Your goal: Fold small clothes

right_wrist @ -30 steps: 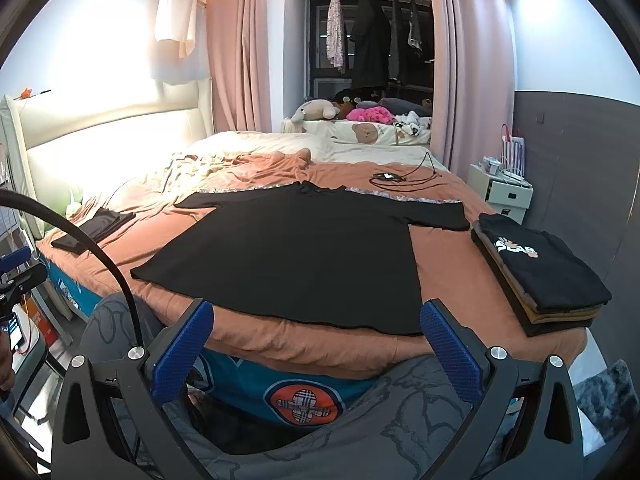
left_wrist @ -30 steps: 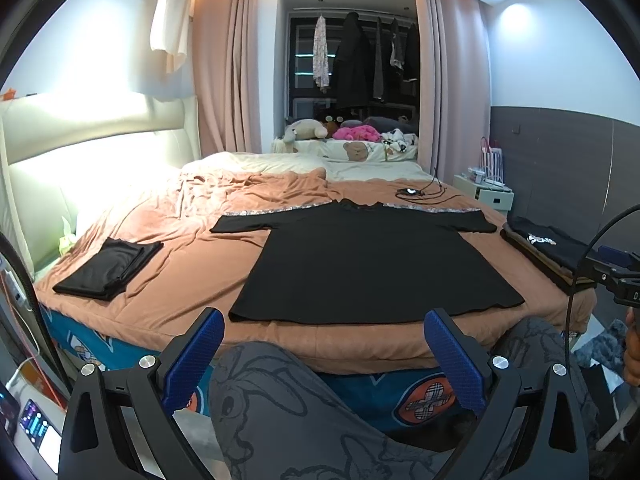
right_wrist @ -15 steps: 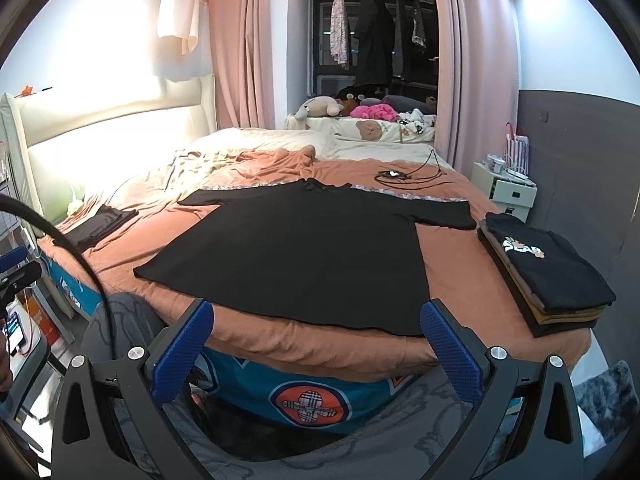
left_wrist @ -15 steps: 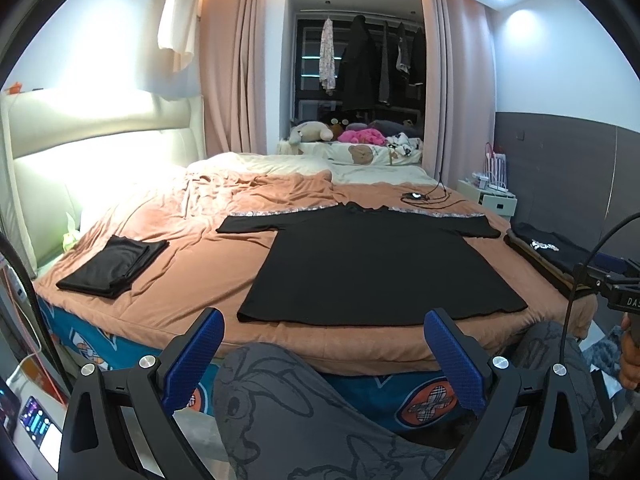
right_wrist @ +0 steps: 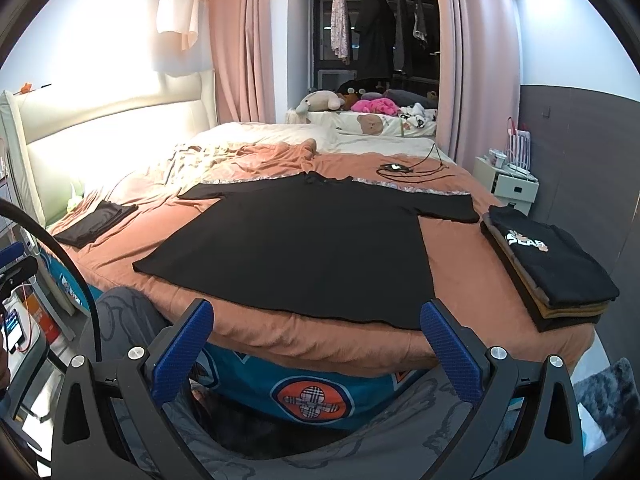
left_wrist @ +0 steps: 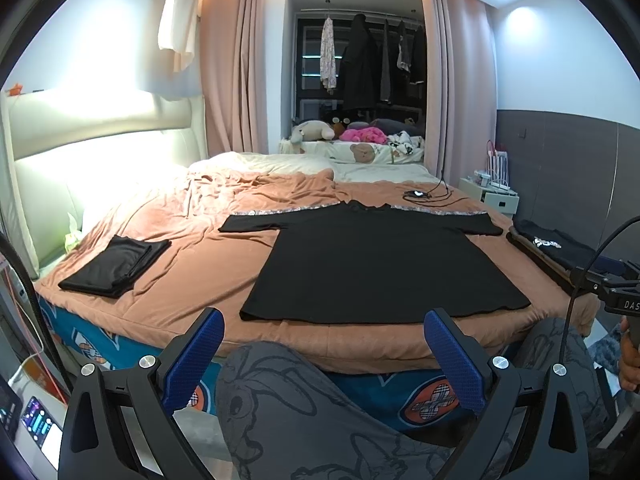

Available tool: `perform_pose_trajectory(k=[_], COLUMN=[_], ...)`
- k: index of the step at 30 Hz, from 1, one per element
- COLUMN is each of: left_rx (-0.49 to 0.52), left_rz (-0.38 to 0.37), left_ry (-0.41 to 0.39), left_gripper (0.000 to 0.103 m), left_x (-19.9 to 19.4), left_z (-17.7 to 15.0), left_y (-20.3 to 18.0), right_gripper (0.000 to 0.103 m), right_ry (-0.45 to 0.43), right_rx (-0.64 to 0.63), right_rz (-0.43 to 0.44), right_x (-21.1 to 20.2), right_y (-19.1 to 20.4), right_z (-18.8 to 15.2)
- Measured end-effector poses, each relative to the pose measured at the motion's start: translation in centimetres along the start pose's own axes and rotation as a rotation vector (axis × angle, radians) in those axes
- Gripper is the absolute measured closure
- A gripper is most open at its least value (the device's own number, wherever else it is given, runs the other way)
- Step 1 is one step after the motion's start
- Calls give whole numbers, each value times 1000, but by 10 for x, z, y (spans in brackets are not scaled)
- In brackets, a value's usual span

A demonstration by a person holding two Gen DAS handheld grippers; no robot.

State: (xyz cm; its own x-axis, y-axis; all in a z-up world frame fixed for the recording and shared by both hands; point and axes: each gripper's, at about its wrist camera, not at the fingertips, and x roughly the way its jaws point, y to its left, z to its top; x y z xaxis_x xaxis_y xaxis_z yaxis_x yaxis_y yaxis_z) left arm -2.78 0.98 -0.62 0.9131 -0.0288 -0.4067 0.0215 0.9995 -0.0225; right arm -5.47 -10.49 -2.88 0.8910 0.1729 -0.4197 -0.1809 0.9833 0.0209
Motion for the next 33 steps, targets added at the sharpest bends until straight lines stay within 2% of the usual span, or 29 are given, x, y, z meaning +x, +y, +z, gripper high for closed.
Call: perform_pose_trajectory(k=[23,33], left_rx=[-8,-37], left_rz=[-8,-10], left_ry=[6,18], left_gripper=[2,2], left_x=[2,10], left_z=[-6,5], left_y=[2,19], right_gripper=[0,0], right_ry=[11,41], right_rx=[-4,5], right_rz=[5,18], right_x=[4,29], right_y=[2,5], right_z=[5,24])
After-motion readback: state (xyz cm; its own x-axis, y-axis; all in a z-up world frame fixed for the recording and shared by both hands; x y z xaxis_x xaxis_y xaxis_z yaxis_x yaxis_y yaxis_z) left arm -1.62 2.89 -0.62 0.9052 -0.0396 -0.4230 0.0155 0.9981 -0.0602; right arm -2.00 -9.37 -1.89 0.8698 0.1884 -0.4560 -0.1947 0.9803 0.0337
